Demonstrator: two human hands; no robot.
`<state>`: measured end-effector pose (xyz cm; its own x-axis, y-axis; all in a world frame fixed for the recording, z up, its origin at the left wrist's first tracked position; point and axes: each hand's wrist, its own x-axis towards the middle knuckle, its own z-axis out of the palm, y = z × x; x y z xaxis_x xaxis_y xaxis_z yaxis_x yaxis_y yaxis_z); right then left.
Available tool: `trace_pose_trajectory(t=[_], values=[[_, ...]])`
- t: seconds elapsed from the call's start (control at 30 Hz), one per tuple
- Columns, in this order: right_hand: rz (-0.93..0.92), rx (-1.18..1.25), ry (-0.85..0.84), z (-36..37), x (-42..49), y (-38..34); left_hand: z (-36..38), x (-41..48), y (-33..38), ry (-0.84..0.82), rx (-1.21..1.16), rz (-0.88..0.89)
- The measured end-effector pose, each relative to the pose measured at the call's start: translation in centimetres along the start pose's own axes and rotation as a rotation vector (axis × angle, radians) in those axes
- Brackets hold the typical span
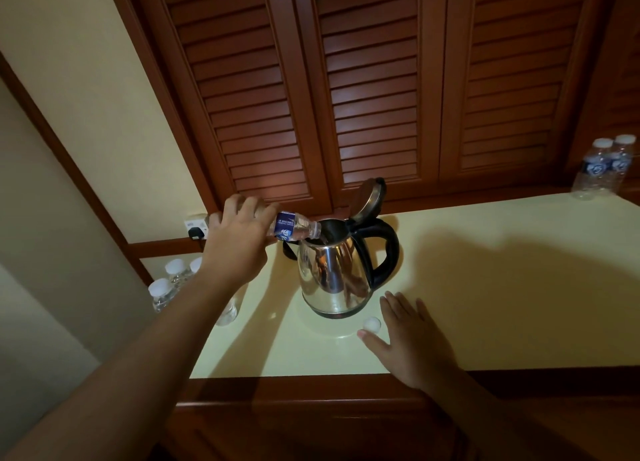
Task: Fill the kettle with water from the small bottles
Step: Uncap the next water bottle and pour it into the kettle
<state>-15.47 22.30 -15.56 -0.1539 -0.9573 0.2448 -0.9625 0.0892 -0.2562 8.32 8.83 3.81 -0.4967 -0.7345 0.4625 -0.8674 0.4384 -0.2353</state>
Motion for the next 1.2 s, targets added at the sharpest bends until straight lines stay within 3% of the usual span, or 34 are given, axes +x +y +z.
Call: trace_pose_trajectory(t=[0.73,1.2], values=[[-0.023,0.106,0.049,-0.3,-0.2,-0.3,-0.4,2.1,1.0,0.071,0.265,0.215],[-0.034,0.167,0.077,0.8,0.1,0.5,-0.4,2.2,1.4,0.075,0.279,0.216]])
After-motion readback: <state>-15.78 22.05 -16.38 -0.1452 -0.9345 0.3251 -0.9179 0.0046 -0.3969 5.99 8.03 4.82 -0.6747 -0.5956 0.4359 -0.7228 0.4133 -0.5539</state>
